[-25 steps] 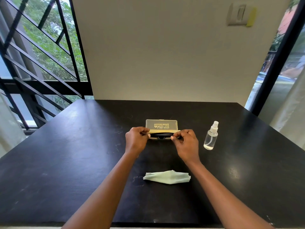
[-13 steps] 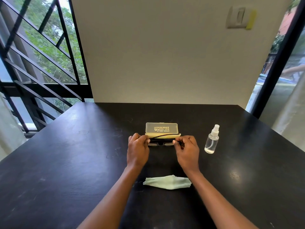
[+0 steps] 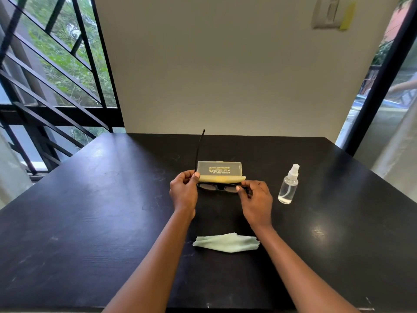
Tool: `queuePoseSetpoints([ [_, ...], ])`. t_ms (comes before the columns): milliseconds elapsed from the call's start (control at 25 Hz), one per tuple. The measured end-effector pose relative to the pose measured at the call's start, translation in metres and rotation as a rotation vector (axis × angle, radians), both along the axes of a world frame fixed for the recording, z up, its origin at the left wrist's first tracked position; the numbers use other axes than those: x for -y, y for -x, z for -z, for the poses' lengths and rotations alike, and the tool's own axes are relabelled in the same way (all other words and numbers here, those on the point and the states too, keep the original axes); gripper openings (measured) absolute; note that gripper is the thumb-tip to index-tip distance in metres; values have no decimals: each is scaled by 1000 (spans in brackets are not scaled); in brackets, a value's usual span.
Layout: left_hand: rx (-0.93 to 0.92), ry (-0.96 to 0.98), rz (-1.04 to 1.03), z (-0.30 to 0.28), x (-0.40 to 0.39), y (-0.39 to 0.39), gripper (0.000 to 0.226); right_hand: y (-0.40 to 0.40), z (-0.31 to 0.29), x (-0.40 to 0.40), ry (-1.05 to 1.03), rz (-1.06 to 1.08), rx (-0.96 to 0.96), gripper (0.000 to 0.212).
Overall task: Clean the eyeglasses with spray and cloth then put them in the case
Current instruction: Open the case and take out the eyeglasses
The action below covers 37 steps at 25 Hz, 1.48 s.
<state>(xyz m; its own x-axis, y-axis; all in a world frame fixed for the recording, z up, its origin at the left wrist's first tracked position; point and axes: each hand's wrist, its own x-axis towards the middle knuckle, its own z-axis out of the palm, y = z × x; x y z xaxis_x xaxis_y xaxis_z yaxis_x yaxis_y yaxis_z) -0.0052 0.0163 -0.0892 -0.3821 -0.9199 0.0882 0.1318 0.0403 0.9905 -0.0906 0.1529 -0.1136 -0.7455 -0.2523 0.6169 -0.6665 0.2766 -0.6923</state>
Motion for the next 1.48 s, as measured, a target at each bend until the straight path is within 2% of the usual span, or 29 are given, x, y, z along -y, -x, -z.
queuePoseSetpoints([
  [240, -124, 23, 105, -6, -1, 3, 14, 2, -8, 3, -36, 12, 1, 15],
  [400, -115, 59, 154, -6, 0, 1, 25, 4, -16, 5, -5, 49, 85, 14],
  [520, -146, 70, 227, -4, -2, -3, 22, 8, -20, 7, 52, 100, 317, 17],
  [680, -209, 116, 338, -7, -7, -9, 18, 15, -32, 7, 371, 48, 696, 12],
  [800, -232, 146, 453, -14, -9, -14, 16, 22, -44, 5, 492, 26, 803, 16],
  [920, -219, 193, 523, -24, -10, -18, 23, 25, -55, 3, 536, 15, 821, 14],
  [1080, -186, 262, 474, -39, -13, -20, 27, 25, -68, 1, 556, -21, 809, 8],
  [1320, -209, 179, 521, -66, -15, -28, 21, 21, -91, -6, 528, -98, 692, 10],
  [1480, -229, 91, 572, -89, -16, -34, 14, 18, -101, -14, 495, -129, 622, 25],
])
